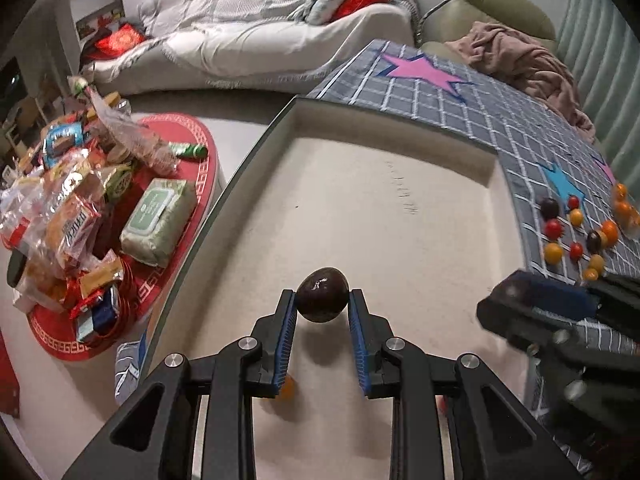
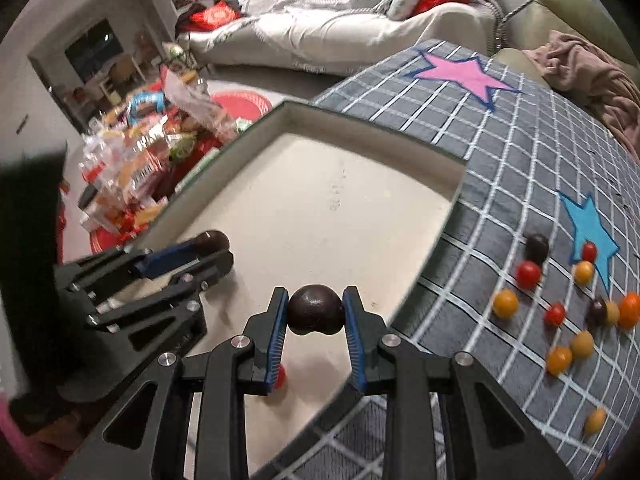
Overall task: Organize fruits
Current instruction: 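Open both tools to release the plums into the tray, then move both open tools back over the fruit on the table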
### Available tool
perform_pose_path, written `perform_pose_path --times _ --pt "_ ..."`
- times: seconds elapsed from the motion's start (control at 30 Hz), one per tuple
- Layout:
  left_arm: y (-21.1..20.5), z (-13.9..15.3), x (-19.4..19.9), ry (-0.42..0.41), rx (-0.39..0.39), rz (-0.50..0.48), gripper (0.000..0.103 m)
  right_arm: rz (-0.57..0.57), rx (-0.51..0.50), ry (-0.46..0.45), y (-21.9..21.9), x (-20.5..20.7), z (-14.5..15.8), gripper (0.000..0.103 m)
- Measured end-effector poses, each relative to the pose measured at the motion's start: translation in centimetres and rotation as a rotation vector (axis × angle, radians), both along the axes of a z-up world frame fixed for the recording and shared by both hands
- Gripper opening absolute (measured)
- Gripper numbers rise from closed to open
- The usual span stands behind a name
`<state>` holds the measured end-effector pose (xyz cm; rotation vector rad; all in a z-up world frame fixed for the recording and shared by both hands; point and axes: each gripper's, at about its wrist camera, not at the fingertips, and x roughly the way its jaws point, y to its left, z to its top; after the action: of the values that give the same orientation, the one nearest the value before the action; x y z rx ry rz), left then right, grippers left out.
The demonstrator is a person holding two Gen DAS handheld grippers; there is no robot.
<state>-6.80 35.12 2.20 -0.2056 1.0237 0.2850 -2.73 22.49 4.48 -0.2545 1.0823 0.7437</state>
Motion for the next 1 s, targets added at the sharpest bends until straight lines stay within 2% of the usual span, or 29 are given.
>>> perform_pose_path --times 0.13,0.2,0.27,0.3,0.33,0.37,0.43,0.5,0.67,0.83,1.0 --pt "0.8 -0.9 0.6 0.021 -0.012 0.011 0.028 0.024 -0.051 -0.003 0.6 0.3 -1.4 0.030" --pt "0.6 -1.0 0.7 0.019 0.006 0.003 0.028 0.035 -0.068 -0.013 0.6 0.2 -1.7 0.031" --pt "0.5 -1.0 0.8 0.019 0.021 -0.003 0.033 0.048 -0.088 -0.024 0.8 0.1 -2.0 0.031" --pt "0.5 -1.0 0.8 0.019 0.028 -0.006 0.040 0.055 -0.090 -0.028 0.9 0.1 -2.0 0.034" --pt "0.5 -1.0 0.8 0.023 0.031 -0.004 0.064 0.062 -0.090 -0.033 1.0 -0.1 -2.0 0.036" --pt "0.7 -1.1 0.7 0.024 0.050 0.015 0.074 0.064 -0.096 -0.040 1.0 -0.2 -2.0 0.038" --pt "1.2 -1.1 0.2 0.003 0.043 0.032 0.074 0.071 -0.102 -0.056 1.0 -0.5 -1.9 0.046" --pt "1.5 -1.3 0.1 0.011 0.018 0.033 0.074 0.078 -0.105 -0.066 1.1 -0.7 -1.8 0.060" --pt "1.6 -0.7 -0.5 -0.007 0.019 0.049 0.074 0.078 -0.105 -0.122 0.9 -1.6 -0.4 0.081" --pt "0.9 0.6 -1.1 -0.035 0.020 0.042 0.074 0.030 -0.078 -0.180 -1.2 -1.9 2.0 0.087" --pt "-1.3 2.2 -1.8 -0.062 0.027 -0.018 0.074 -0.064 -0.041 -0.149 -5.4 -1.7 2.7 0.087"
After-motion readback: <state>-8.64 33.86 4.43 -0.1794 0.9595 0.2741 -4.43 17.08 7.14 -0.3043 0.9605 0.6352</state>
